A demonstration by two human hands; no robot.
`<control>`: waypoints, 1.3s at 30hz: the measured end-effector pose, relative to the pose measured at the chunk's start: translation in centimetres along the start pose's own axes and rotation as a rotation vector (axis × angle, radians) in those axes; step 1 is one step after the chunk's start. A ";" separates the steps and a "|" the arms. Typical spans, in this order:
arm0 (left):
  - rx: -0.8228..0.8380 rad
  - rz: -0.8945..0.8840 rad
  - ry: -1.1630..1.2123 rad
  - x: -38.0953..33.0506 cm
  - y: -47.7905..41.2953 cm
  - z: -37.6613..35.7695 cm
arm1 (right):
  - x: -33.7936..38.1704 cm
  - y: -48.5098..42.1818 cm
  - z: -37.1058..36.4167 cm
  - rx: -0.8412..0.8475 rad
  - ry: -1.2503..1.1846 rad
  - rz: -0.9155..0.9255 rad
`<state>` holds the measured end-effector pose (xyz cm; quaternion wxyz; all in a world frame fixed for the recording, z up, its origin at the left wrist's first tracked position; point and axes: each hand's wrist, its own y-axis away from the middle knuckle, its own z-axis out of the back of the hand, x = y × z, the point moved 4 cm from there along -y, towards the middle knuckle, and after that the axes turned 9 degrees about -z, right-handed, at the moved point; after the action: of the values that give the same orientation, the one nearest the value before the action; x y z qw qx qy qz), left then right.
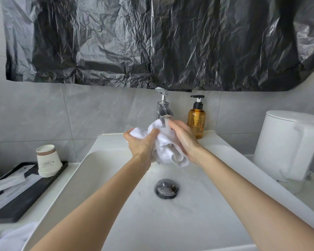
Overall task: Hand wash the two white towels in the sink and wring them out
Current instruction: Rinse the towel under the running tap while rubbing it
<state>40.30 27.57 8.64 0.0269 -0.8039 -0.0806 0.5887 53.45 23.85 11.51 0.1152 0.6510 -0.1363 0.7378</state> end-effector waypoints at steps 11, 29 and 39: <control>0.038 0.019 0.064 -0.8 -1.1 1.0 | -1.2 2.3 -2.6 -0.015 -0.006 -0.019; 0.330 0.041 0.129 -0.4 0.1 -0.7 | -1.8 0.3 -1.0 -0.190 -0.039 0.043; 0.055 -0.104 -0.121 -0.4 1.0 -0.7 | -2.7 -0.6 -1.1 -0.430 0.343 0.196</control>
<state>40.90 26.51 9.10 0.0745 -0.7606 -0.1076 0.6359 52.92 24.81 8.74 0.2000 0.4611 -0.3304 0.7989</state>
